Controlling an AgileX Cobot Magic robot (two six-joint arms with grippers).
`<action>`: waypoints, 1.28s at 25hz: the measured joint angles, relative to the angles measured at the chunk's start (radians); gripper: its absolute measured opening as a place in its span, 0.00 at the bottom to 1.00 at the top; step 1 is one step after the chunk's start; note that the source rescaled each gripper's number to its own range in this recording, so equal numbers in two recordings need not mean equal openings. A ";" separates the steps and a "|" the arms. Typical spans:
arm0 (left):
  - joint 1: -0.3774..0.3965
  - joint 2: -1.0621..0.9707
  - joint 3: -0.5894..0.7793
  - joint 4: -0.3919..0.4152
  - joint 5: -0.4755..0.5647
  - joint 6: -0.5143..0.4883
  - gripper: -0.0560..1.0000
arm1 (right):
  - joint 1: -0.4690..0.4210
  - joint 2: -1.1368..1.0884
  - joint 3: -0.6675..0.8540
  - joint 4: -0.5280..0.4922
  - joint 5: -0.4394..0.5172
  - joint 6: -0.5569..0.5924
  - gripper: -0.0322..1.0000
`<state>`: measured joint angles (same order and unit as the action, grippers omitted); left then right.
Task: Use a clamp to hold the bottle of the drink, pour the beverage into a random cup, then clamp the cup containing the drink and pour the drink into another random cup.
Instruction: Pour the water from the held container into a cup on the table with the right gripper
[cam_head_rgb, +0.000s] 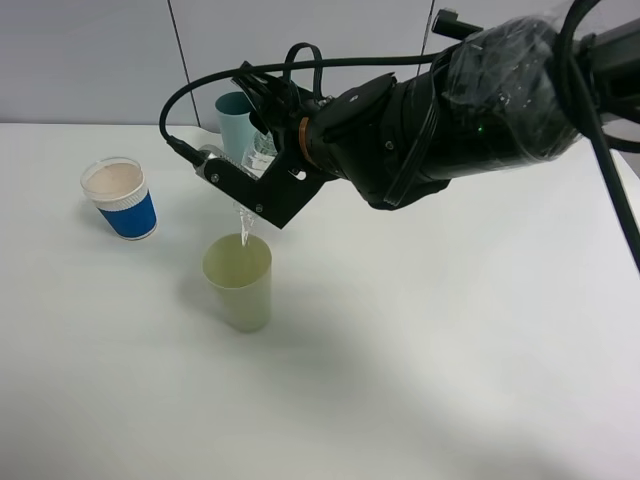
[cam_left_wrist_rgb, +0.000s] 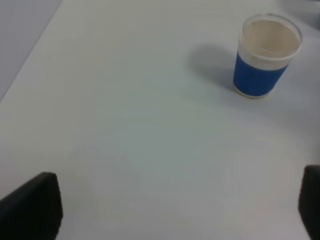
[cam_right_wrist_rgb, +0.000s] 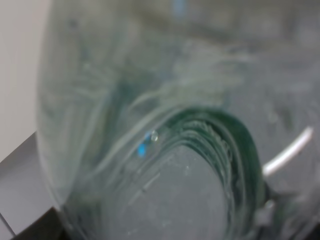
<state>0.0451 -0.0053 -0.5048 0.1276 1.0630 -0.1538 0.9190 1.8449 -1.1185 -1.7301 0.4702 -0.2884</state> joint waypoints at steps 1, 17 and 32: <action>0.000 0.000 0.000 0.000 0.000 0.000 0.87 | 0.000 0.000 0.000 0.000 0.002 0.000 0.03; 0.000 0.000 0.000 0.000 0.000 0.000 0.87 | 0.015 0.037 -0.002 0.000 0.039 0.000 0.03; 0.000 0.000 0.000 0.000 0.000 0.000 0.87 | 0.043 0.038 -0.012 0.001 0.076 -0.052 0.03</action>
<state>0.0451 -0.0053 -0.5048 0.1276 1.0630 -0.1538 0.9618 1.8831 -1.1305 -1.7291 0.5460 -0.3401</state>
